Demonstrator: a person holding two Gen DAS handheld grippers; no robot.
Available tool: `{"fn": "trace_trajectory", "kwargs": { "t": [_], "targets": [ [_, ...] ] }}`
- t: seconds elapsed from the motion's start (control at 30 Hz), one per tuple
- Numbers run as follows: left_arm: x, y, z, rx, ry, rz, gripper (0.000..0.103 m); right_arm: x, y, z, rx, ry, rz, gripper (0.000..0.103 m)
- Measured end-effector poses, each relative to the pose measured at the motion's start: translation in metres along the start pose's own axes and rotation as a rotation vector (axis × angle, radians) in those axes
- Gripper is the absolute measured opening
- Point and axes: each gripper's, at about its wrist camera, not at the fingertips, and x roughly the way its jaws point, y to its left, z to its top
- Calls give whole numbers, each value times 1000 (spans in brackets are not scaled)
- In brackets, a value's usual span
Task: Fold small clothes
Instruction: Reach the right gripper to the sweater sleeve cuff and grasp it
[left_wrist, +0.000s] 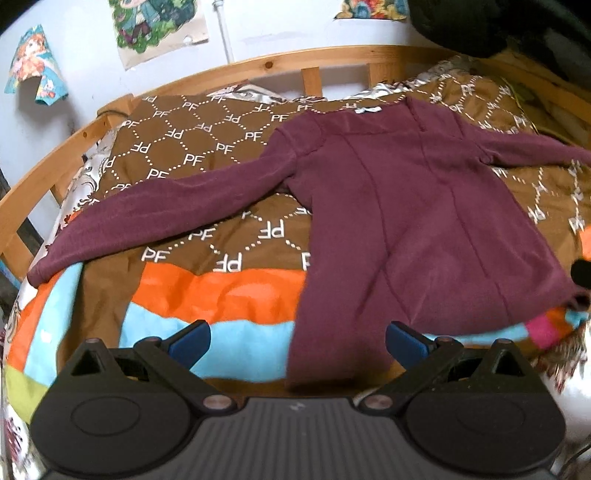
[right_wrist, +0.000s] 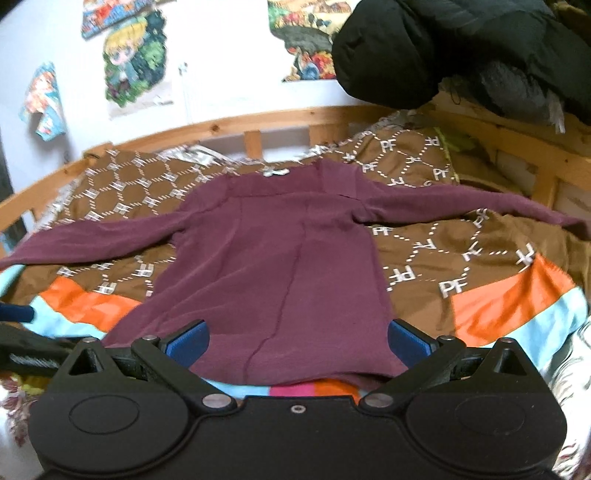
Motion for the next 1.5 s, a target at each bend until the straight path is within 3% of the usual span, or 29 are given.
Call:
{"fn": "trace_trajectory", "kwargs": {
  "t": [0.1,0.37,0.6,0.67,0.83,1.1,1.27,1.5],
  "targets": [
    [-1,8,24,-7,13,15,103,6,0,9,-2,-6,-42,103],
    [1,7,100,39,-25,126,103,29,-17,35,63,0,-44,103],
    [38,-21,153,67,-28,88,103,60,-35,58,91,0,-73,103],
    [54,-33,165,79,-28,79,103,66,-41,63,85,-31,-69,103],
    [95,-60,187,86,-57,78,103,75,-80,74,142,-224,-81,103],
    [154,-95,197,73,-24,8,103,110,-161,100,170,-217,-269,103],
    [180,-119,201,142,-28,0,103,122,-213,102,248,-244,-339,103],
    [202,-138,203,156,-61,-58,103,139,-235,93,287,-215,-536,103]
  ]
}}
